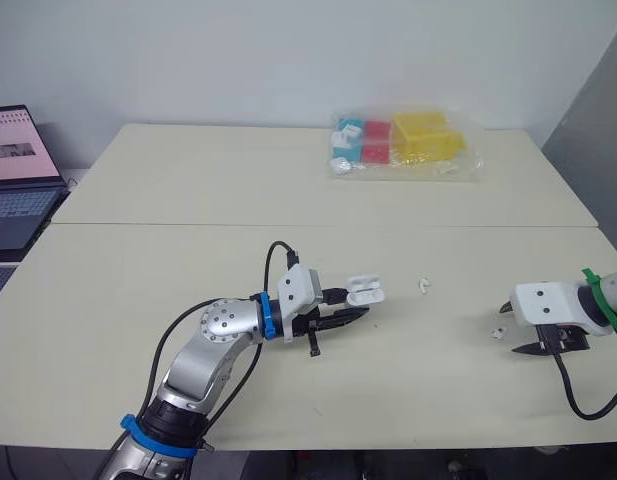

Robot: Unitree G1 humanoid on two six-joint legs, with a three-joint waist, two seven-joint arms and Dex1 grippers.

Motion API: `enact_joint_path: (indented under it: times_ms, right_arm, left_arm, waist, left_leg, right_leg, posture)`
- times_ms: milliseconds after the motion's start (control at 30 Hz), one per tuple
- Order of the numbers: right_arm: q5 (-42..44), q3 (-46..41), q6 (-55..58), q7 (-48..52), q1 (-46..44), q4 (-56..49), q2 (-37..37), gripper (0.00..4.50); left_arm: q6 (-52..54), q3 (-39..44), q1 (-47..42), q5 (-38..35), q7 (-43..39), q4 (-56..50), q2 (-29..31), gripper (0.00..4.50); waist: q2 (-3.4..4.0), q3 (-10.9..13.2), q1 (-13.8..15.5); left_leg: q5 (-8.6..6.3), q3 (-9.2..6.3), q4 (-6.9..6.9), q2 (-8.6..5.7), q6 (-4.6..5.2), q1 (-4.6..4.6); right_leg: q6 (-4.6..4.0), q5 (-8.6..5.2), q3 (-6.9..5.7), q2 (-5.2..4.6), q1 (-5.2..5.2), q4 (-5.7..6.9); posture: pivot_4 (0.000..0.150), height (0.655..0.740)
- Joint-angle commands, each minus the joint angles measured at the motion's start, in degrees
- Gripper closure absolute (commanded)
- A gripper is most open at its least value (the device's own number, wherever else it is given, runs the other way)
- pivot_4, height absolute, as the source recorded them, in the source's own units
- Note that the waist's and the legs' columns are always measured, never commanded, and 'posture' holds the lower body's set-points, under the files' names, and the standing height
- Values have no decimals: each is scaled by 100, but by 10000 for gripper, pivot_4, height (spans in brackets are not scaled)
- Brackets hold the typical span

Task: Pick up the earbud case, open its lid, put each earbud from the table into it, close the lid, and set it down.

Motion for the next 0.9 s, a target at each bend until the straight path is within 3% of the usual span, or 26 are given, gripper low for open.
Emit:
enact_joint_path:
  times_ms: [33,400,900]
  right_arm:
    - [-173,99,-54,-59,-12,58,48,11647]
    - [-312,419,-57,155,-40,107,168,11647]
    - [202,-167,488,223,323,-278,-19,11647]
  left_arm:
    - [-109,-7,-80,-4,19,-87,-50,36892]
    - [-103,-18,-31,10,9,-143,-32,36892]
    - [-121,-13,-54,22,-3,-115,-44,36892]
  waist:
    - [0,0,0]
    - [0,0,0]
    - [0,0,4]
  left_leg:
    - [0,1,0,0,0,0]
    - [0,-1,0,0,0,1]
    - [0,0,0,0,0,1]
  right_leg:
    - [0,0,0,0,0,-1]
    - [0,0,-1,0,0,1]
    - [0,0,-1,0,0,2]
  posture:
    - [1500,7378]
    - [1500,7378]
    - [1500,7378]
